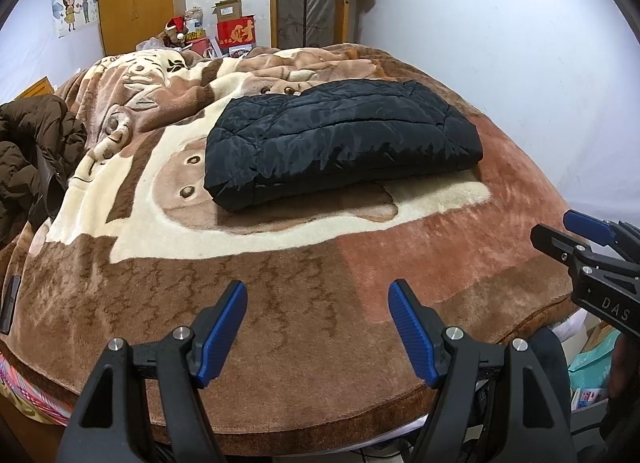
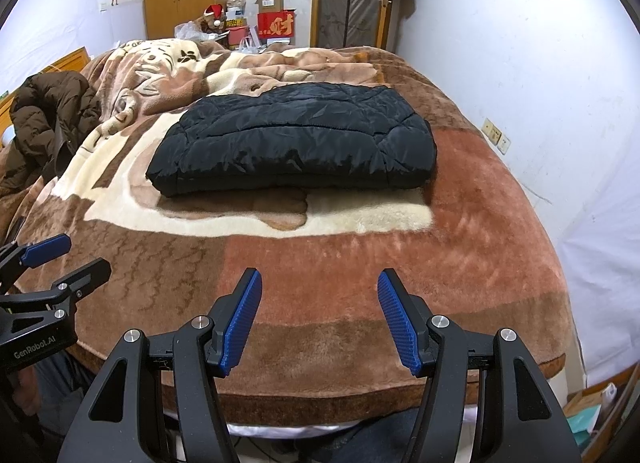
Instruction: Fold large clothes
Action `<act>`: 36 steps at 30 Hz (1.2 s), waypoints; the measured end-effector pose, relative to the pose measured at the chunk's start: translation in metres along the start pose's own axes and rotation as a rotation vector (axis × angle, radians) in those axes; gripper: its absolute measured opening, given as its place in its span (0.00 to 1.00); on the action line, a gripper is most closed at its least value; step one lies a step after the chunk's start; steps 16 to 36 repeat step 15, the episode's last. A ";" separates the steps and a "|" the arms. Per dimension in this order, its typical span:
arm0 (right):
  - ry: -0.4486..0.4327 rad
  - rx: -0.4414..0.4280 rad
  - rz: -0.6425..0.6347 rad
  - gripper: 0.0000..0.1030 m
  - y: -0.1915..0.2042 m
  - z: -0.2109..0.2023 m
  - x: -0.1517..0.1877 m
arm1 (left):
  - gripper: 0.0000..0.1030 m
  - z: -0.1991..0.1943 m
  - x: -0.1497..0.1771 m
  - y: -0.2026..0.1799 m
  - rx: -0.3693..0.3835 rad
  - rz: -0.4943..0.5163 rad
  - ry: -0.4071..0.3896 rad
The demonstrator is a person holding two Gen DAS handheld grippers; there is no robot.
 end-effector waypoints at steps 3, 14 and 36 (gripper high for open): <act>-0.003 0.000 0.000 0.59 0.000 -0.002 -0.001 | 0.73 0.000 -0.001 -0.001 -0.003 0.002 0.000; -0.010 -0.002 0.002 0.59 -0.002 -0.007 -0.005 | 0.73 -0.005 -0.002 -0.003 -0.001 0.014 -0.013; -0.012 -0.002 0.003 0.59 -0.002 -0.008 -0.005 | 0.73 -0.006 -0.002 -0.004 0.000 0.016 -0.012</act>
Point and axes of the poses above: each gripper's, at about its wrist camera, not at the fingertips, and z roughly the way its jaws point, y to its left, x to its underside, the point moved 9 cm from there along z, roughly the way its jaws point, and after that the axes turned 13 degrees about z, right-handed, at the moved point
